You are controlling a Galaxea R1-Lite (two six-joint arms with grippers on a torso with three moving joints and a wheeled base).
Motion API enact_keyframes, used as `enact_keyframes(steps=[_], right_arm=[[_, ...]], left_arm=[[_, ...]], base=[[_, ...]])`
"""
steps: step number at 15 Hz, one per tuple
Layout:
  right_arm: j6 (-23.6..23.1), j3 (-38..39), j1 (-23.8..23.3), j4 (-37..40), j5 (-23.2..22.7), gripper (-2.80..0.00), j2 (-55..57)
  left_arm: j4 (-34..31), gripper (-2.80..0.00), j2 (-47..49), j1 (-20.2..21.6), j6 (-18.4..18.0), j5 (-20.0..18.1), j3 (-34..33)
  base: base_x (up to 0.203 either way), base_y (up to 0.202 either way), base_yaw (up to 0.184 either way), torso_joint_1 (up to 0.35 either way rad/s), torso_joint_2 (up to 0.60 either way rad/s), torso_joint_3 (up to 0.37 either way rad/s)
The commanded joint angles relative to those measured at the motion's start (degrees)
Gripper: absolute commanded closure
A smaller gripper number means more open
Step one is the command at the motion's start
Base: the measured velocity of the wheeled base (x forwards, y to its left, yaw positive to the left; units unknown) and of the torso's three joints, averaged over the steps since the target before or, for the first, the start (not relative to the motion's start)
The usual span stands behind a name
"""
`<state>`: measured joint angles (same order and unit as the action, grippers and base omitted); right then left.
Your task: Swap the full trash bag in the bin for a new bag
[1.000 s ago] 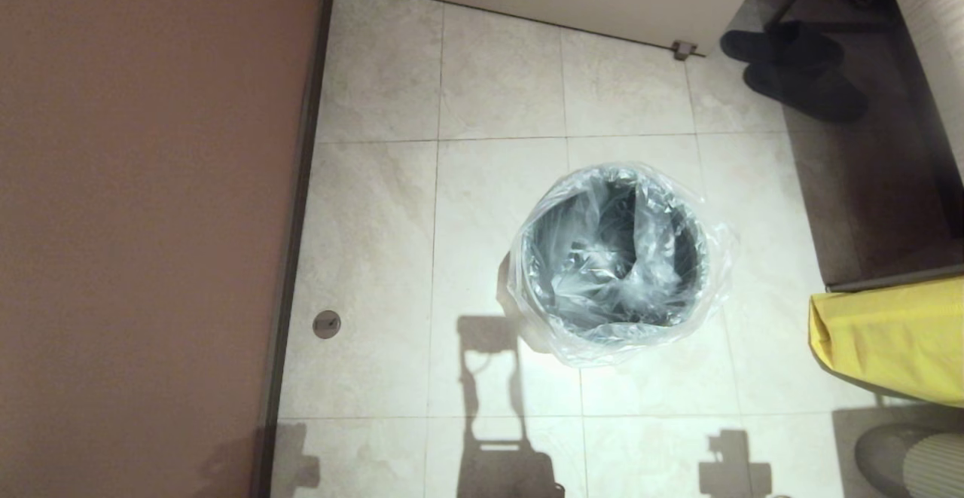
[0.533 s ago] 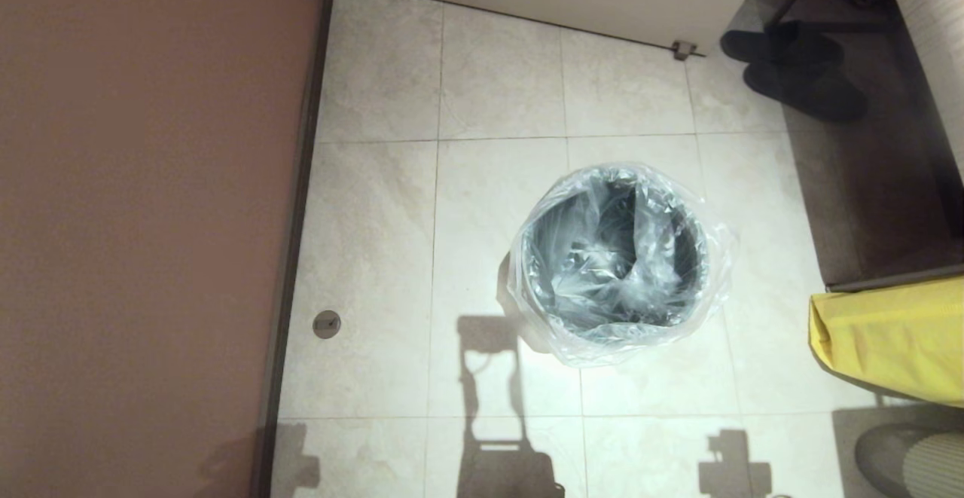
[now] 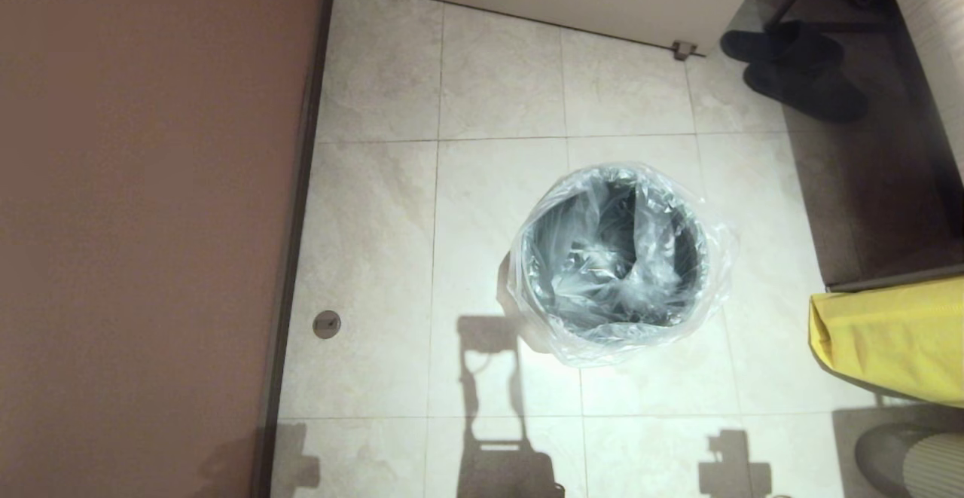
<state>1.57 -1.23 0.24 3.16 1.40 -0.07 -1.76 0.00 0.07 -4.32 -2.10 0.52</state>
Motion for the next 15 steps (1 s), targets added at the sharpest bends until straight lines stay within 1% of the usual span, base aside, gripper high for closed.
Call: enact_keyframes(steps=[1, 15], right_arm=[[0.0, -0.1, 0.0, 0.0, 0.0, 0.00, 0.1], [0.0, 0.0, 0.0, 0.0, 0.0, 0.00, 0.1]], left_arm=[[0.0, 0.00, 0.1, 0.0, 0.0, 0.0, 0.0], [0.0, 0.00, 0.1, 0.0, 0.0, 0.0, 0.0]], base=[[0.000, 0.000, 0.000, 0.000, 0.00, 0.000], [0.000, 0.000, 0.000, 0.000, 0.00, 0.000]])
